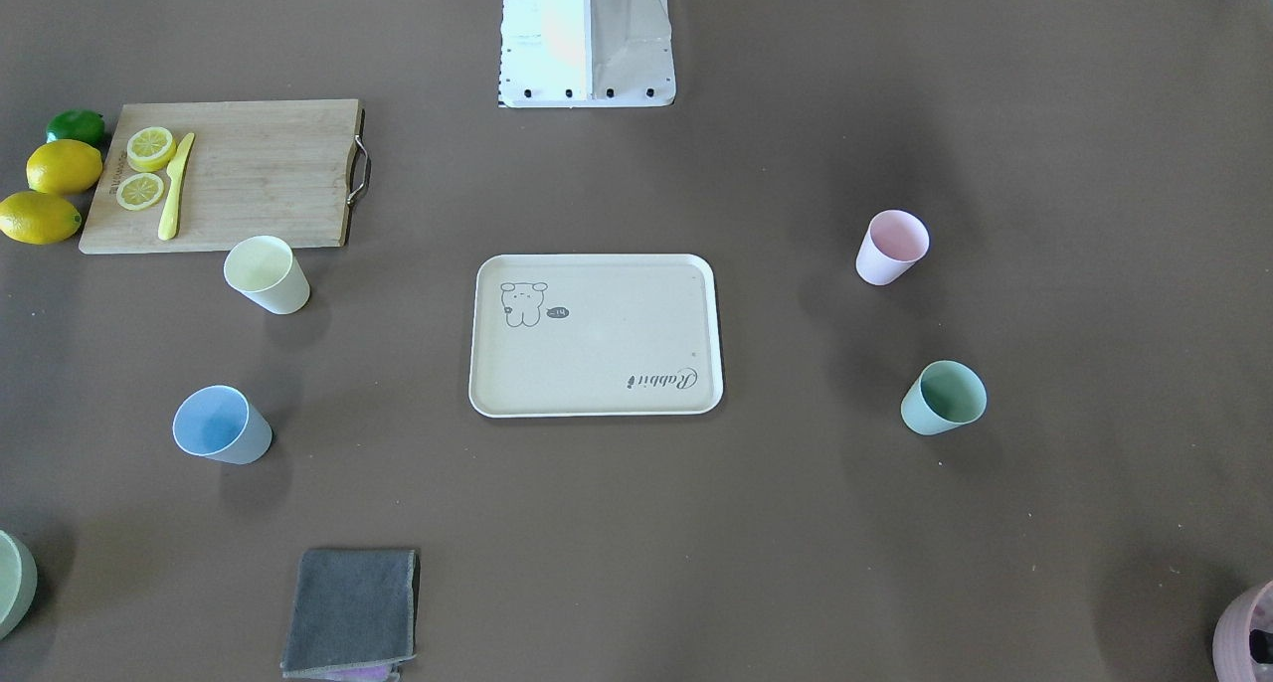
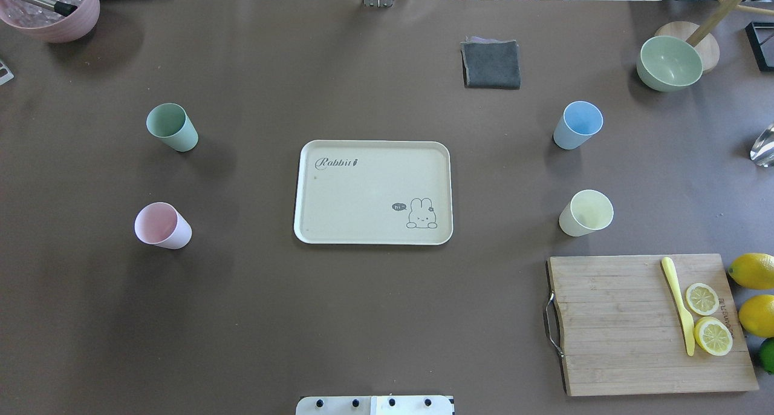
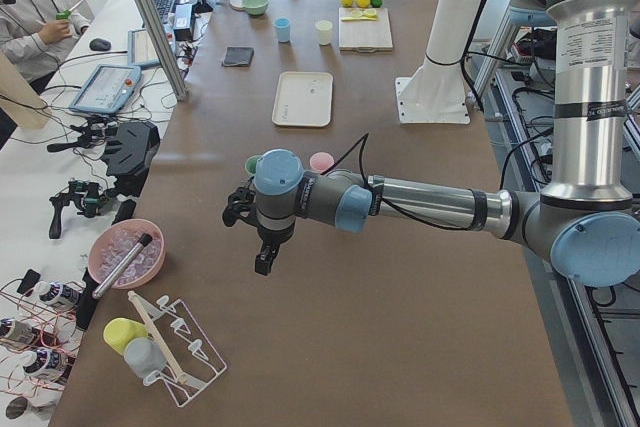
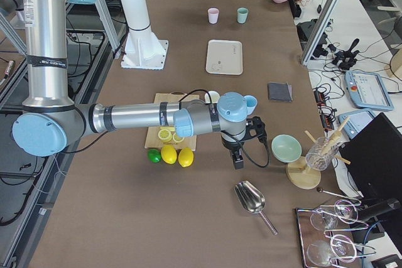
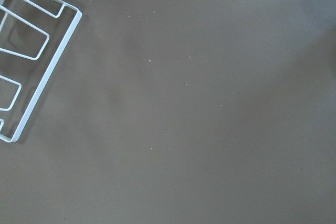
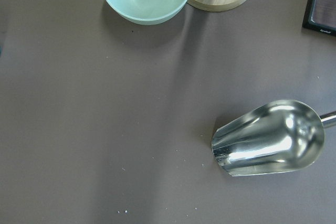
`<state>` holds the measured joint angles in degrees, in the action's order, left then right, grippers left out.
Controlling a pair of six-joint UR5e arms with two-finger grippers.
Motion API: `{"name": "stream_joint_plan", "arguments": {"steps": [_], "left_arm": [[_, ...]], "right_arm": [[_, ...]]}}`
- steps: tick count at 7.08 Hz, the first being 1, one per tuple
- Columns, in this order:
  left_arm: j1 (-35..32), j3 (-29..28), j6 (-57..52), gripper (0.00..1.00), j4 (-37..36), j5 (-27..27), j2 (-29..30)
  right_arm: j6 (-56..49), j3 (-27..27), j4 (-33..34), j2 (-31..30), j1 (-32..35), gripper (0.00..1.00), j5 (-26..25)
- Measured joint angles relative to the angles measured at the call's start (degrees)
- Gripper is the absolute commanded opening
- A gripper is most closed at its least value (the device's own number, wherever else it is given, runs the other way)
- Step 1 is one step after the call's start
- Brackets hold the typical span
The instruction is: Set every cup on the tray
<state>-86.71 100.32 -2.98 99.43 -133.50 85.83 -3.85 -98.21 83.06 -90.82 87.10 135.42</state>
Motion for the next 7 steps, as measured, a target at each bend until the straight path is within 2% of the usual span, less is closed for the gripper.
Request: {"name": "stream_joint_plan", "arguments": {"steps": [7], "left_arm": [[-0.06, 0.72, 0.01, 0.98, 0.39, -0.13, -0.12]], "right_arm": [[0.09, -0.25, -0.31, 0.94, -3.14, 1.00, 0.69]]}}
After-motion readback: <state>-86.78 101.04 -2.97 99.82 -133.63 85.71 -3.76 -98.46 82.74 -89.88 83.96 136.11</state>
